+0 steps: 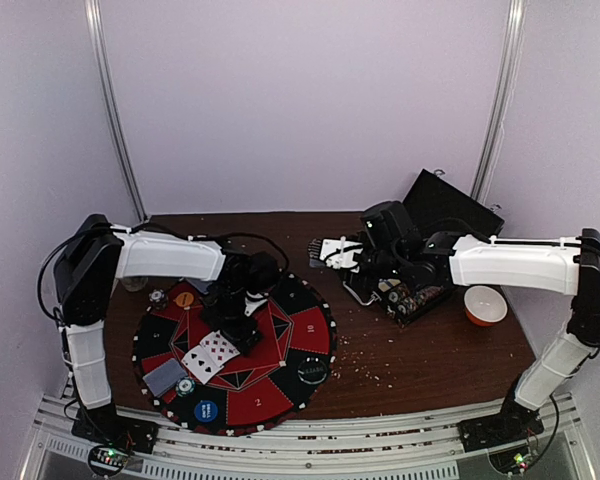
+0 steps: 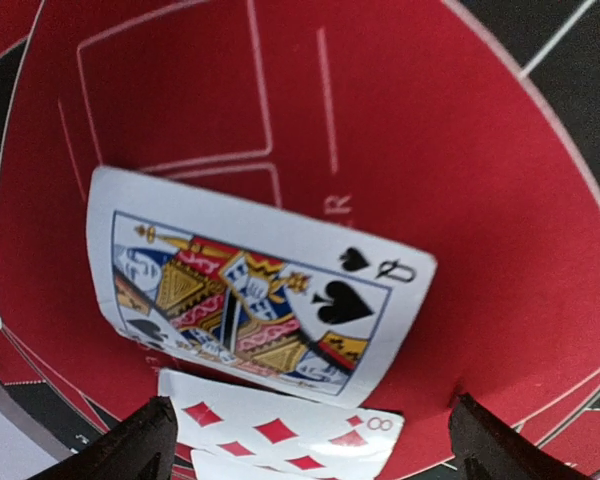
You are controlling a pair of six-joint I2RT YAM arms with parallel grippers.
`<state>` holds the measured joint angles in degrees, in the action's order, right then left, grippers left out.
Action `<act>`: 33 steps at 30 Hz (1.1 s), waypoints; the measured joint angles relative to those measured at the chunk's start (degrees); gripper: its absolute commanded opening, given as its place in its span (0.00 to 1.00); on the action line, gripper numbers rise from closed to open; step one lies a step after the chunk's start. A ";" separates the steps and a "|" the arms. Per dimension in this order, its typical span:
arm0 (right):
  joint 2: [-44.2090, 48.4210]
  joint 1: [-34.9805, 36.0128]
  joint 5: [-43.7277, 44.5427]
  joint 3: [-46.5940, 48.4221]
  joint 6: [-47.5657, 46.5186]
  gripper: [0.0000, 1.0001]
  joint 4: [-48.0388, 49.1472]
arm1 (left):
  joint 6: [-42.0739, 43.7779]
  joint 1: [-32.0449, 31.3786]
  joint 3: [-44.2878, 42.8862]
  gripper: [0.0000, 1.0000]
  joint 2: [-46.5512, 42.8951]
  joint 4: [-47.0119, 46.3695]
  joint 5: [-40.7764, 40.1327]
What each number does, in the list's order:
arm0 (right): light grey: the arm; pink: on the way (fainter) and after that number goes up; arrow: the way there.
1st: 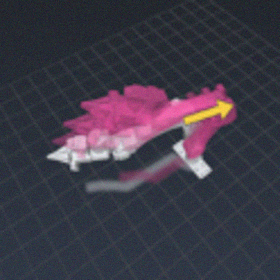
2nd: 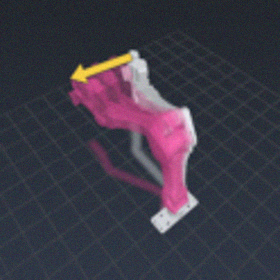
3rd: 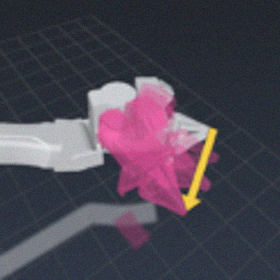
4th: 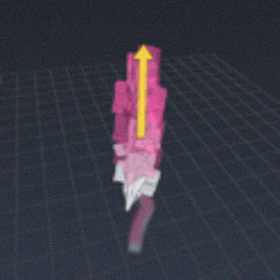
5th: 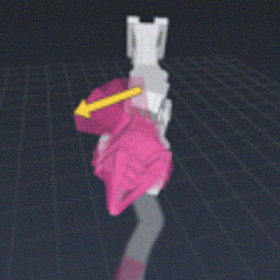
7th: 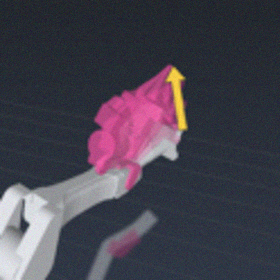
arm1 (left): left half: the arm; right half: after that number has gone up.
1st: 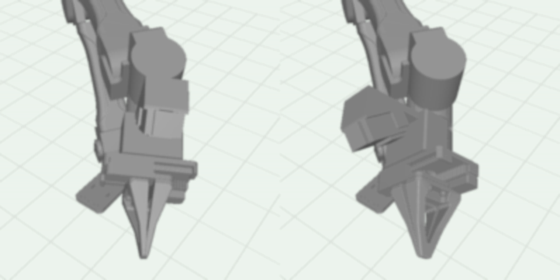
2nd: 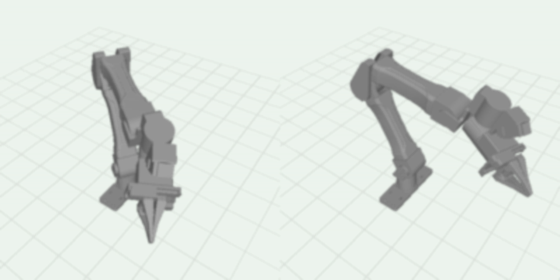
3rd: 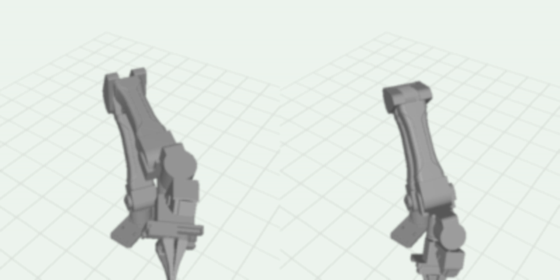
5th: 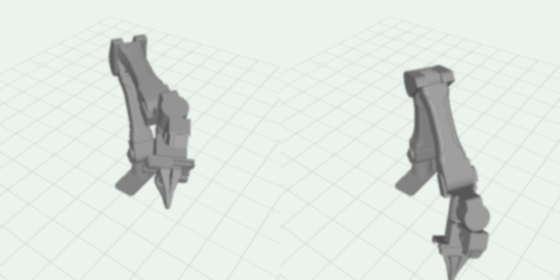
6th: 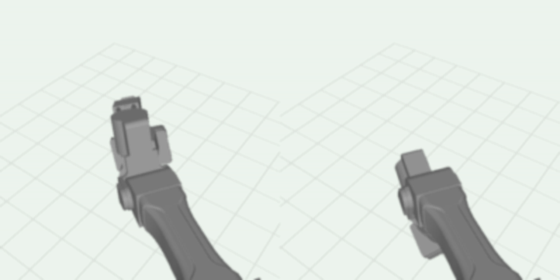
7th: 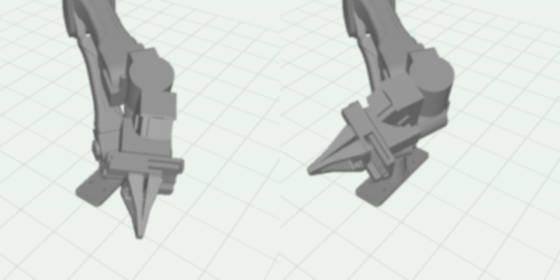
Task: Distribute texas hold em gaming equipment
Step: Adjust the poker card in the community card area.
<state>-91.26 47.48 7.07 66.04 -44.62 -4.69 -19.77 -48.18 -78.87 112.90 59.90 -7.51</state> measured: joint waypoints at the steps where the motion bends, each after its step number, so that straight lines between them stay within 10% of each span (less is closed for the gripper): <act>1: 0.00 0.00 0.00 0.00 0.00 0.43 -0.07 | 0.42 0.20 -0.37 0.98 -0.13 -0.66 1.16; 9: 0.02 0.00 0.02 0.00 0.00 0.43 -0.44 | 2.25 5.92 -3.80 0.92 -2.40 -4.00 5.46; 16: 0.04 0.00 0.00 -0.04 0.00 0.43 -0.48 | 2.51 15.41 -4.39 0.37 -1.90 -7.93 5.03; 33: 0.07 0.00 0.04 -0.04 0.02 0.43 -0.81 | 2.91 16.98 1.33 0.25 0.66 -15.08 3.78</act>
<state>-91.20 47.48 7.11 66.00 -44.60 -5.50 -16.86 -31.20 -77.54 113.56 44.82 -3.73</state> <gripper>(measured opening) 0.435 0.255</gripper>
